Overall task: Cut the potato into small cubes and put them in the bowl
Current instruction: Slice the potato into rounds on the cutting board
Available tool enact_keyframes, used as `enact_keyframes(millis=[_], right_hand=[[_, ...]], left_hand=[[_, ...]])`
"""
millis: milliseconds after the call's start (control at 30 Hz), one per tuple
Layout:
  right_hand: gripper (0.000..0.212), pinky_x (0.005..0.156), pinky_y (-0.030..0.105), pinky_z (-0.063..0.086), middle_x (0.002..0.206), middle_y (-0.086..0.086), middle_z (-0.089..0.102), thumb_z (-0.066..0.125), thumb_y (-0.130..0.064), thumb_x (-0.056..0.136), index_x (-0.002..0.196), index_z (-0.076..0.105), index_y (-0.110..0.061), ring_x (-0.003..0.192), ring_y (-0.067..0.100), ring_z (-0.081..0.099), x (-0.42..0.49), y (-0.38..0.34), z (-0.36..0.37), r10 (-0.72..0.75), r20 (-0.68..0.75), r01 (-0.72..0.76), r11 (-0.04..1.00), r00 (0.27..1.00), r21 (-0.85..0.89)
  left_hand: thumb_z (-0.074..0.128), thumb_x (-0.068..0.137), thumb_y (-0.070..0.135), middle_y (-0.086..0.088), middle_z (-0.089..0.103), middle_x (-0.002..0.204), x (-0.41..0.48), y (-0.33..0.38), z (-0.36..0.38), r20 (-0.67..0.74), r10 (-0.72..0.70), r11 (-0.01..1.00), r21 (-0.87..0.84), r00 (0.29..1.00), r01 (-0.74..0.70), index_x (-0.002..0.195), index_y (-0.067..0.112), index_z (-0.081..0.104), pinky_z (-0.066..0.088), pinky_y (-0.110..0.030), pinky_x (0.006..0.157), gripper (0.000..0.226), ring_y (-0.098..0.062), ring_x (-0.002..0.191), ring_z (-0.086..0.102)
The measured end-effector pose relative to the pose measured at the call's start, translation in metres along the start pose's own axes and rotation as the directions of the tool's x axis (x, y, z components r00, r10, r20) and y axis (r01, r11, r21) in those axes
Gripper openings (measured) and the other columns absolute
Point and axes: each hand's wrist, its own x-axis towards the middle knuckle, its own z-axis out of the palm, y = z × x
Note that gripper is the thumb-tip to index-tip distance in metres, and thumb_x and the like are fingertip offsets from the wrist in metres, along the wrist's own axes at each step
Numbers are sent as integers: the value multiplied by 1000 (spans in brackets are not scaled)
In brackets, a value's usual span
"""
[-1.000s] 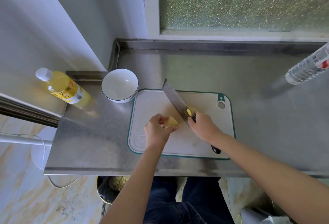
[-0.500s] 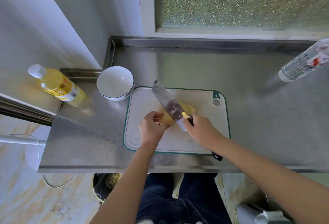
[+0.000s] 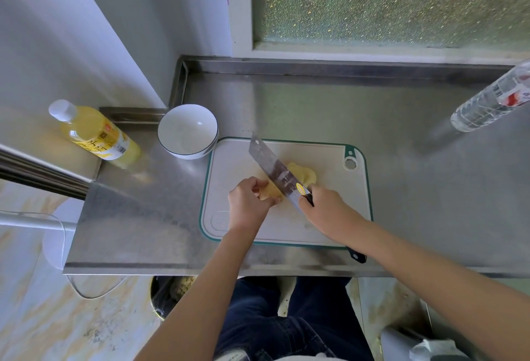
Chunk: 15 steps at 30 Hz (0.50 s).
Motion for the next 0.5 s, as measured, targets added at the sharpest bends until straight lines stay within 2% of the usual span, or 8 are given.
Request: enact_keyframes(millis=[133,233,300,367,433,500], right_hand=[[35,48,27,27,61,-1,39,40,-22,96,62,30,-21,53,16,37,3,-5,0,17,9,-17,1000,1000,-9],[37,60,29,32,61,-1,38,40,-23,97,62,29,-20,66,27,42,8,-14,0,46,21,-45,998,999,-46],[38,54,28,32,60,0,37,39,-23,97,61,28,-19,60,26,41,12,-20,0,52,29,-50,996,998,-68],[38,44,26,27,60,0,37,38,-21,98,61,29,-18,51,16,36,15,-24,0,57,37,-54,996,998,-73],[38,45,27,29,60,1,37,38,-20,97,60,31,-16,50,13,34,20,-27,2,67,36,-65,996,997,-65],[34,45,27,29,60,0,37,38,-20,97,65,37,-11,52,17,38,24,-32,2,78,37,-76,995,996,-61]], left_hand=[[84,60,9,-3,68,92,0,0,1,-8,9,1000,18,1000,-8,93,9,69,53,-30,83,37,-18,87,62],[84,59,9,-4,69,93,0,-1,2,-17,13,999,30,1000,-12,91,9,68,54,-31,82,35,-19,86,62],[84,60,9,-5,68,92,0,-1,2,-15,12,999,40,1000,-11,90,8,68,53,-32,82,34,-21,86,62],[83,60,10,-5,68,92,1,0,1,-12,16,998,54,1000,-15,89,8,67,52,-31,81,34,-21,86,61],[83,61,11,-5,67,92,1,0,1,-9,20,998,63,1000,-20,89,8,67,50,-28,79,33,-20,86,61],[83,61,12,-4,67,92,0,1,1,-7,20,998,66,1000,-19,89,8,67,48,-25,77,33,-19,86,60]])
